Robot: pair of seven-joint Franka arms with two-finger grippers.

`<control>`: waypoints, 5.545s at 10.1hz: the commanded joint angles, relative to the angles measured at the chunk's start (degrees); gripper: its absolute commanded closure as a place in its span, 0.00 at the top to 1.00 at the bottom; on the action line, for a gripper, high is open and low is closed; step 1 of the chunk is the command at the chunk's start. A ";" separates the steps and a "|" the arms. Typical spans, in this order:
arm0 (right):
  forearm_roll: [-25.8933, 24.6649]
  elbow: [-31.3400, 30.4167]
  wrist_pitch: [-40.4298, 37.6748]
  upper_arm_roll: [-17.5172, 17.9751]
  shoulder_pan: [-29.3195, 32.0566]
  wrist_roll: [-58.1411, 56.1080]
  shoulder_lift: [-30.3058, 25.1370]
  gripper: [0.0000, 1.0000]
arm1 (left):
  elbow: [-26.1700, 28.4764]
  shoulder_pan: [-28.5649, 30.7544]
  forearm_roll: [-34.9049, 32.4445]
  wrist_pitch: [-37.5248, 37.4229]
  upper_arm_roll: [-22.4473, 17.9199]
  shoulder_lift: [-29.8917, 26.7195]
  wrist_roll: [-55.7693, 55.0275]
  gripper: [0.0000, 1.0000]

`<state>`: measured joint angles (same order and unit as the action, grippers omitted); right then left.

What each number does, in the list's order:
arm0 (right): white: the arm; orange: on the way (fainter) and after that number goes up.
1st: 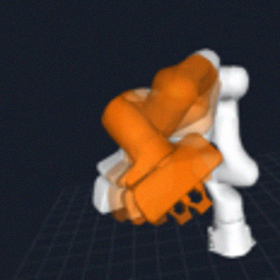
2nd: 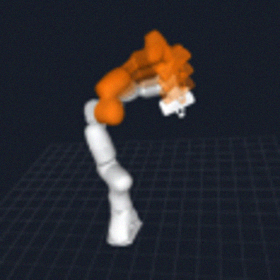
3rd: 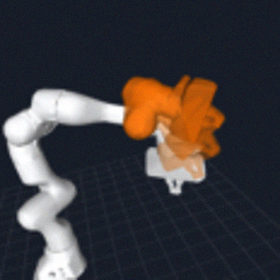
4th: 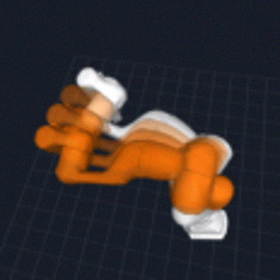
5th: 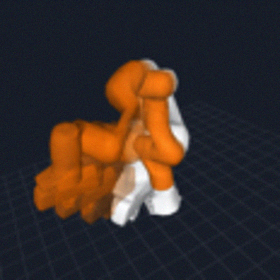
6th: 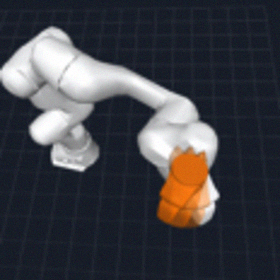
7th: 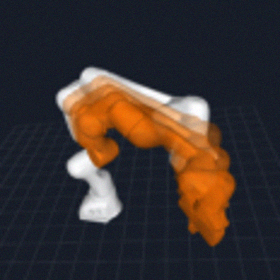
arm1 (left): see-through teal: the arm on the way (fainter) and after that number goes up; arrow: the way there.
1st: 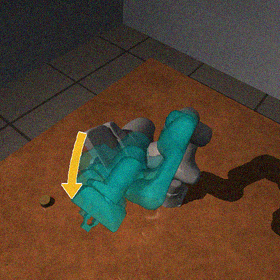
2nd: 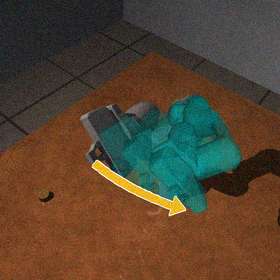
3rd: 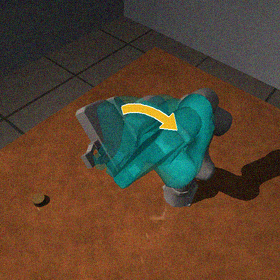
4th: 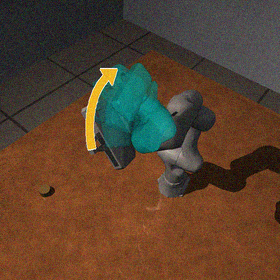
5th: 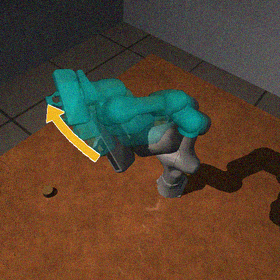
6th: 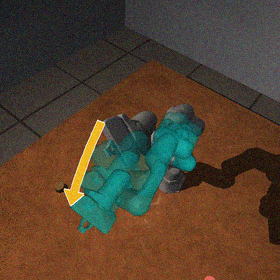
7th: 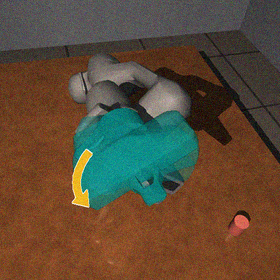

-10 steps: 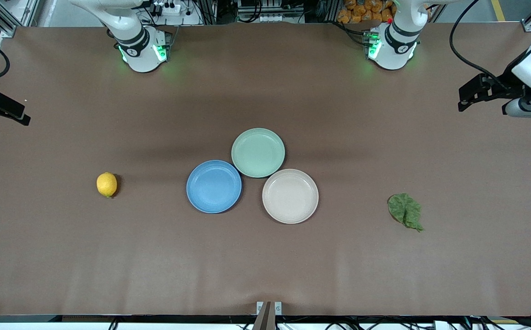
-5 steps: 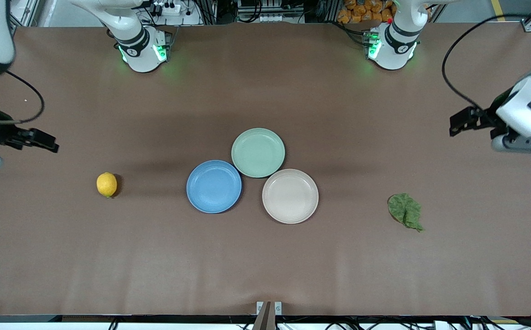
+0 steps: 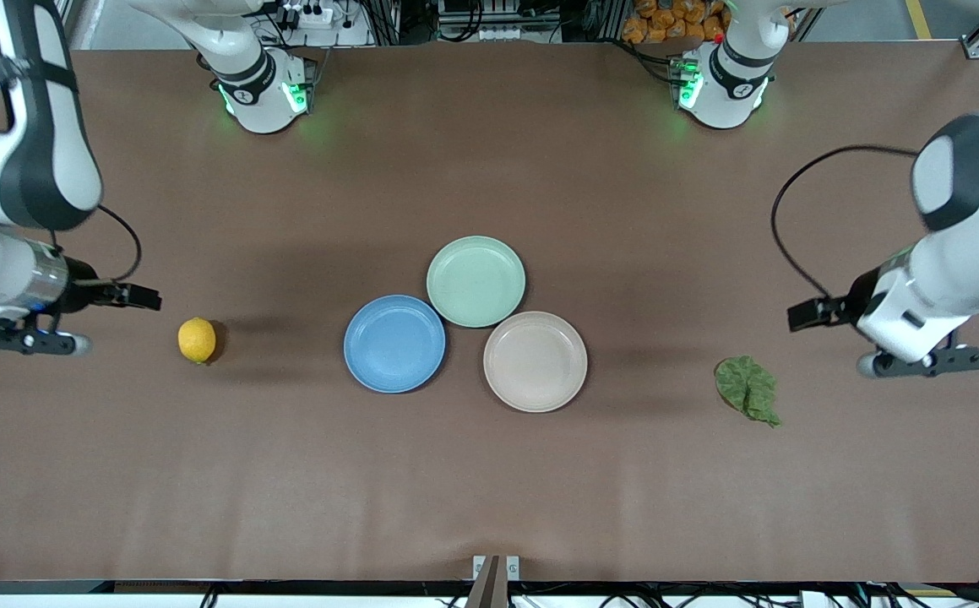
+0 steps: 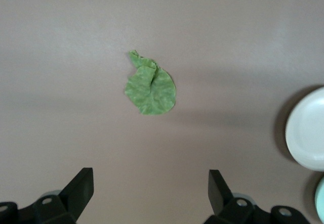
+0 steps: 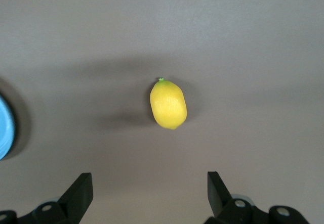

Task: Place lemon and lettuce in plates
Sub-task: 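Grasp the lemon with the right gripper while the left gripper grasps the lettuce, then carry the lemon onto the blue plate with the right gripper, then lower the lettuce onto the cream plate with the left gripper, then release the lemon and lettuce, withdrawing both grippers from the plates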

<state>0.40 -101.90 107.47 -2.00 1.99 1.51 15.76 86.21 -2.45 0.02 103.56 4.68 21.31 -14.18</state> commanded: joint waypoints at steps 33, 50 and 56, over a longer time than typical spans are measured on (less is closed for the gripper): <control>26.73 -4.89 30.33 0.06 -22.36 4.29 13.49 0.05 | -0.69 -0.18 -5.56 23.27 0.60 20.98 -7.60 0.00; 23.19 1.71 18.95 -0.29 -21.52 13.62 10.71 1.00 | -2.98 -18.80 -6.08 32.23 8.33 20.44 -48.91 0.00; 15.51 -2.75 12.43 -0.73 -9.13 -2.71 1.49 1.00 | -2.01 -21.72 -9.77 31.44 8.15 21.06 -50.95 1.00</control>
<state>17.01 -99.95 121.47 -3.51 -10.33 2.14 22.45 84.11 -24.18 -7.46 135.10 13.49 42.79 -63.36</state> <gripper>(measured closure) 0.000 0.529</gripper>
